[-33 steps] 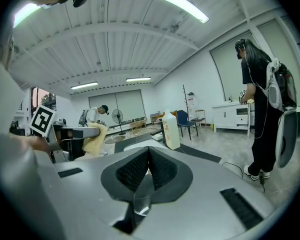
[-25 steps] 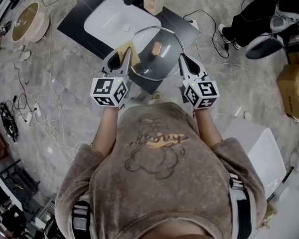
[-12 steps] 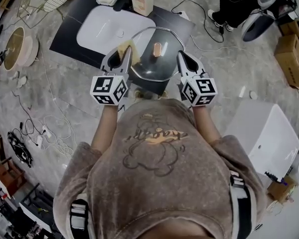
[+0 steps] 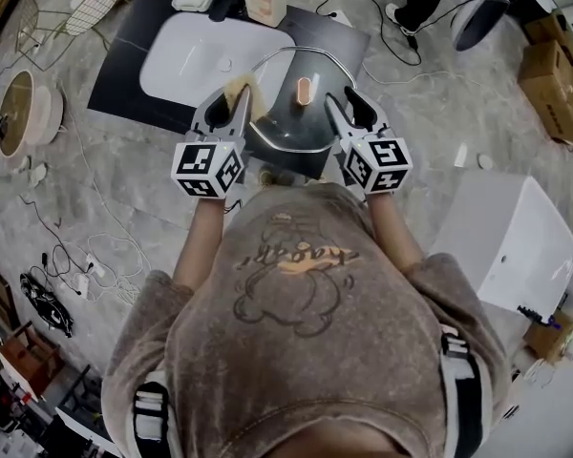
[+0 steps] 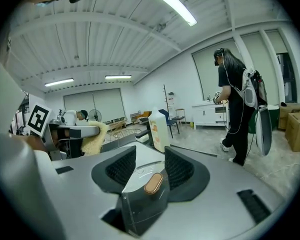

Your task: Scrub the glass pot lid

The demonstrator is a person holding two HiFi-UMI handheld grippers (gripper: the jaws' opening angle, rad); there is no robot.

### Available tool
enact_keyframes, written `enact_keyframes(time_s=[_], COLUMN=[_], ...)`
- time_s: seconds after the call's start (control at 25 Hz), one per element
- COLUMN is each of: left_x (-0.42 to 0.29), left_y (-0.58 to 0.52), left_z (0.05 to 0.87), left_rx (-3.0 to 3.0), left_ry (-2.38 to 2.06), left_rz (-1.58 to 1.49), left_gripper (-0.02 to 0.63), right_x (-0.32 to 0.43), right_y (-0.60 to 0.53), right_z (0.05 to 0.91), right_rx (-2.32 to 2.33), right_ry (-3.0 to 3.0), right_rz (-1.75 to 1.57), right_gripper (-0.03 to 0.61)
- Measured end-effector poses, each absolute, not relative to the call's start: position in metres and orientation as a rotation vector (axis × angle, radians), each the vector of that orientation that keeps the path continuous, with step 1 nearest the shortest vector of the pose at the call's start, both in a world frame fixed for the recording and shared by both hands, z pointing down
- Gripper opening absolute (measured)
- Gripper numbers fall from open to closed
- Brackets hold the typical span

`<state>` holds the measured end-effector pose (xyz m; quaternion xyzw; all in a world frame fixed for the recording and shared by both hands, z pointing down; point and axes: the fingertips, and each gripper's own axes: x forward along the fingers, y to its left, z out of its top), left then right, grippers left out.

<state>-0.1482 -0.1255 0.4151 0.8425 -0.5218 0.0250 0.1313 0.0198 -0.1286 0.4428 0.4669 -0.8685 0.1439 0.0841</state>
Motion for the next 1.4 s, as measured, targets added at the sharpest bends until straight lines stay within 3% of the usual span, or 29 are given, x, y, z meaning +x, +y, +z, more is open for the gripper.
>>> enact_keyframes(time_s=[0.2, 0.32, 0.92, 1.4], left_x=[-0.156, -0.161, -0.169, -0.18], left_y=[-0.132, -0.138, -0.156, -0.166], left_z=[0.419, 0.421, 0.437, 0.446], left_rx=[2.457, 2.465, 2.479, 2.469], left_ry=[-1.488, -1.472, -1.395, -1.387], left_rz=[0.083, 0.092, 0.169, 0.192], left_gripper=[0.071, 0.071, 0.071, 0.071], right_x=[-0.004, -0.018, -0.034, -0.046], right_y=[-0.141, -0.149, -0.184, -0.198], right_z=[0.462, 0.478, 0.584, 0.614], right_rx=[1.349, 1.315, 1.315, 1.313], right_ry=[-2.568, -2.542, -2.267, -2.143], right_rz=[0.463, 0.497, 0.585, 0.51], right_gripper=[0.323, 0.348, 0.304, 0.237])
